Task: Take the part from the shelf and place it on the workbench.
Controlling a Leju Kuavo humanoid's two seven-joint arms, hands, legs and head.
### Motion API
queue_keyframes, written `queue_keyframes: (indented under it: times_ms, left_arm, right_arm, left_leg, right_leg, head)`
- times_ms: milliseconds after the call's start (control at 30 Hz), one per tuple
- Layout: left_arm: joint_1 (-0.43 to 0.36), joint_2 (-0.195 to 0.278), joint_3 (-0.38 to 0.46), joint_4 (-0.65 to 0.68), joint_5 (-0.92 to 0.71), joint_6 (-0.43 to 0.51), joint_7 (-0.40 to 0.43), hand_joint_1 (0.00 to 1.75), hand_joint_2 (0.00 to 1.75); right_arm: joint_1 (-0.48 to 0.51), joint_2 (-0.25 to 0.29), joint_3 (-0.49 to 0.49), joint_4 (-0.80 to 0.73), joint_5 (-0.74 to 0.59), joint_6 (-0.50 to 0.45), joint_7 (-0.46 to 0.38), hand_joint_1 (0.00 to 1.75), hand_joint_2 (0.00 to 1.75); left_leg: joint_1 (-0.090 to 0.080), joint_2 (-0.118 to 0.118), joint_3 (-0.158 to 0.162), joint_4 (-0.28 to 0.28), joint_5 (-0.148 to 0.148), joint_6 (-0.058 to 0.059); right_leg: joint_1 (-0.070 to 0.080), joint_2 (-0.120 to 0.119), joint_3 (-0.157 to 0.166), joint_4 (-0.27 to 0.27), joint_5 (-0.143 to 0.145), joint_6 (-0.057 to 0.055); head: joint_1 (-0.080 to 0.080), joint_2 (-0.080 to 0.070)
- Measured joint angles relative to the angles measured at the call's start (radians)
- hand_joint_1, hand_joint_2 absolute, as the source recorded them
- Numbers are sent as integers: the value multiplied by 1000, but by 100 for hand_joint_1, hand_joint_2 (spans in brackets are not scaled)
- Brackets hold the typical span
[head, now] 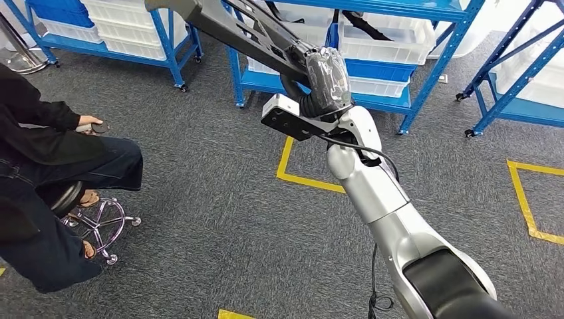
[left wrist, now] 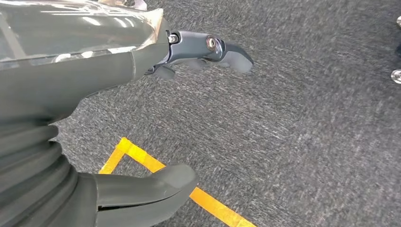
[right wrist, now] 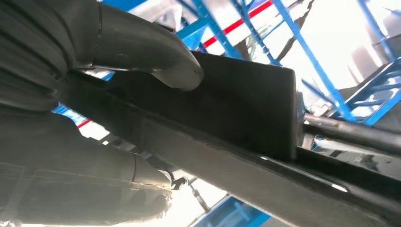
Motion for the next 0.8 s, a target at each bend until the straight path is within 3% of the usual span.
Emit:
queue_keyframes:
  times_ms: [67,167,200,233,267,333,367,433,500,533,600,633,700,733,767,800]
  left_arm:
    - [0,-1,0,0,0,0,0,0,175]
    - [-2,-1,0,0,0,0,0,0,175]
    - [-2,-1,0,0,-1,-1,0,0,175]
    - [-1,-2,0,0,-1,-1,0,0,175]
    - [1,-3,0,1,-2,-1,0,0,175]
    - [2,-4,0,1,-5,-2,0,0,175]
    - [2,-4,0,1,-7,-2,1,0,175]
    - [2,-4,0,1,-15,-3,4,0,175]
    - [5,-4,-1,1,-22,-2,9,0,175]
    - [7,-4,-1,2,-26,-1,13,0,175]
    - [5,-4,-2,2,-33,-1,19,0,175]
    - [3,-5,-3,2,-37,-1,22,0,175]
    - [-1,-5,-4,2,-46,-2,28,0,175]
    - [-1,-5,-5,2,-52,-2,32,0,175]
    - [-2,-6,-7,2,-61,-3,36,0,175]
    - [-5,-7,-10,2,-69,-3,40,0,175]
  right_arm:
    - [0,-2,-1,-3,0,0,0,175,175]
    - [5,-12,-3,-4,0,2,5,175,175]
    - [9,-15,-3,-4,0,3,9,175,175]
    - [13,-19,-4,-5,1,5,13,175,175]
    - [17,-23,-4,-6,3,8,18,175,175]
    - [20,-30,-5,-11,7,11,26,175,175]
    - [23,-34,-7,-14,9,12,28,175,175]
    - [35,-40,-10,-23,14,10,32,175,175]
    - [55,-45,-15,-32,21,4,35,175,175]
    - [66,-47,-18,-38,26,0,37,175,175]
    - [86,-48,-21,-54,40,-11,41,175,175]
    - [98,-49,-22,-63,48,-15,45,175,175]
    - [125,-50,-25,-80,71,-19,60,175,175]
    - [140,-50,-27,-90,87,-19,71,175,175]
    - [157,-50,-31,-105,108,-19,85,175,175]
    - [176,-50,-37,-123,130,-19,99,175,175]
  left_leg:
    - [0,-16,0,-7,7,17]
    - [1,-45,0,-10,12,32]
    - [1,-57,-1,-10,12,33]
    - [1,-69,-1,-10,13,33]
    - [1,-82,-1,-9,13,33]
    - [1,-104,-1,-5,14,31]
    - [0,-114,-3,-1,13,27]
    - [-1,-130,-9,3,14,17]
    - [1,-143,-13,1,18,4]
    - [2,-139,-18,4,14,-1]
    - [3,-103,-47,60,-23,-11]
    - [4,-78,-74,118,-56,-15]
    - [8,-52,-133,249,-113,-24]
    - [10,-48,-148,283,-120,-27]
    - [11,-44,-144,277,-108,-29]
    - [13,-38,-119,231,-81,-28]
  right_leg:
    - [-2,14,-16,32,-22,4]
    - [-6,60,-104,217,-99,-8]
    - [-7,66,-133,276,-117,-8]
    - [-7,69,-146,300,-119,-3]
    - [-7,71,-139,282,-105,4]
    - [-12,88,-80,154,-48,20]
    - [-14,102,-48,89,-24,22]
    - [-15,119,-17,23,-1,16]
    - [-15,106,-14,17,3,1]
    - [-17,99,-13,15,6,-7]
    - [-24,83,-11,9,12,-22]
    - [-21,75,-10,9,12,-26]
    - [-17,58,-10,9,10,-30]
    - [-16,49,-10,9,10,-31]
    - [-16,39,-9,9,9,-32]
    - [-16,29,-8,10,7,-32]
  head:
    - [0,0]
    - [1,0]
    - [2,0]
    - [2,0]
    - [2,0]
    - [2,0]
    - [2,0]
    - [2,0]
    - [2,0]
    - [2,0]
    - [-4,0]
    - [-6,0]
    - [-9,0]
    - [-9,0]
    - [-9,0]
    - [-9,0]
